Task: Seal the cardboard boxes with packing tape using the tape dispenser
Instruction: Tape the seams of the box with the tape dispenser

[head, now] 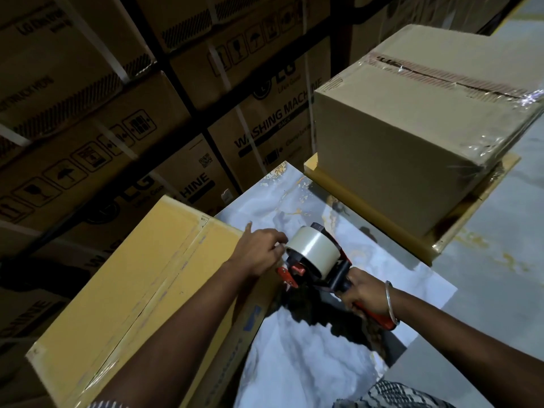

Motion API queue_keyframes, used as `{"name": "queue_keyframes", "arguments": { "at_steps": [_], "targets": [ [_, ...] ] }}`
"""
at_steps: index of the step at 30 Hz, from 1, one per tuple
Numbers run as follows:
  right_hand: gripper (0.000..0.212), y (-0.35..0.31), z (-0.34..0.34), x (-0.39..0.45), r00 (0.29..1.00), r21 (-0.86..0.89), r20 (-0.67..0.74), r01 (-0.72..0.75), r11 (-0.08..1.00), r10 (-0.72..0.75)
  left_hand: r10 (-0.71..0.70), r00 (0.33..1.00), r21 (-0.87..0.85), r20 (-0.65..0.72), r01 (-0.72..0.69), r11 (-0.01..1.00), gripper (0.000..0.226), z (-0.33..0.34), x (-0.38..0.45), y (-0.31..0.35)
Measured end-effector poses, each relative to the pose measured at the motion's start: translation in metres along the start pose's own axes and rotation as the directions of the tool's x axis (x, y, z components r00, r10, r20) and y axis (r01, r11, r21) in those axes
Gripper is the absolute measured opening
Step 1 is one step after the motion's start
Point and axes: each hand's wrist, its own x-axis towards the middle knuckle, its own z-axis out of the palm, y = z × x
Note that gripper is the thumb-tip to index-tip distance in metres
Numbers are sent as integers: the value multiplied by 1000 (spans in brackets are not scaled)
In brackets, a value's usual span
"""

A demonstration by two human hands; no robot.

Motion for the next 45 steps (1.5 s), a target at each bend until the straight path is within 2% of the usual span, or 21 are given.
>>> {"name": "queue_keyframes", "arguments": {
  "at_steps": [3, 6, 8, 10, 13, 15, 17, 20, 24, 27, 30, 36, 38, 41, 45],
  "targets": [
    [55, 1, 0, -1, 1000, 20, -6, 5, 1000, -5, -10, 1000, 78, 18, 9, 997, 42, 9, 1, 6],
    [57, 2, 1, -1, 1000, 17, -8, 6, 1000, -6, 19, 1000, 45, -8, -19, 999, 50, 14, 3, -3],
    [48, -2, 2, -4, 1000, 18, -19, 6, 1000, -6, 29, 1000, 20, -6, -29, 999, 50, 15, 5, -6],
    [37, -8, 4, -8, 999, 21, -40, 17, 1000, -16, 33, 999, -10, -13, -33, 999, 43, 14, 5, -7],
    [38, -11, 4, -12, 999, 43, -23, 23, 999, -22, 34, 999, -55, -23, -36, 998, 19, 14, 2, -6],
    [34, -11, 4, -13, 1000, 52, -23, 16, 999, -15, 43, 998, -72, -35, -45, 996, 13, 14, 3, -6],
    [25, -13, 5, -14, 999, 59, -53, -4, 998, 7, 38, 998, -71, -44, -41, 997, 16, 16, 4, -7],
    [28, -19, 9, -13, 993, 53, -105, -44, 998, 49, 27, 999, -39, -41, -29, 999, 32, 22, 6, -14],
    [21, -29, 13, -11, 989, 6, -138, -58, 998, 58, 39, 998, -68, -51, -42, 997, 30, 23, 5, -14],
    [38, -31, 13, -11, 982, -7, -179, -70, 998, 68, 50, 997, -82, -62, -55, 995, 35, 21, 3, -12],
    [46, -32, 13, -11, 985, -8, -161, -65, 998, 63, 47, 996, -78, -73, -53, 996, 40, 23, 2, -14],
    [22, -30, 10, -10, 989, -7, -131, -72, 997, 70, 23, 994, -103, -107, -34, 994, 31, 29, 6, -20],
    [23, -27, 9, -11, 989, 18, -131, -68, 998, 70, 35, 991, -120, -131, -51, 991, 28, 29, 5, -20],
    [22, -26, 3, -15, 995, 21, -101, -14, 1000, 16, 27, 992, -128, -121, -43, 991, 36, 25, 4, -17],
    [40, -28, -3, -18, 997, 32, -83, -1, 999, 4, 3, 994, -120, -110, -16, 993, 43, 20, 4, -10]
  ]
}}
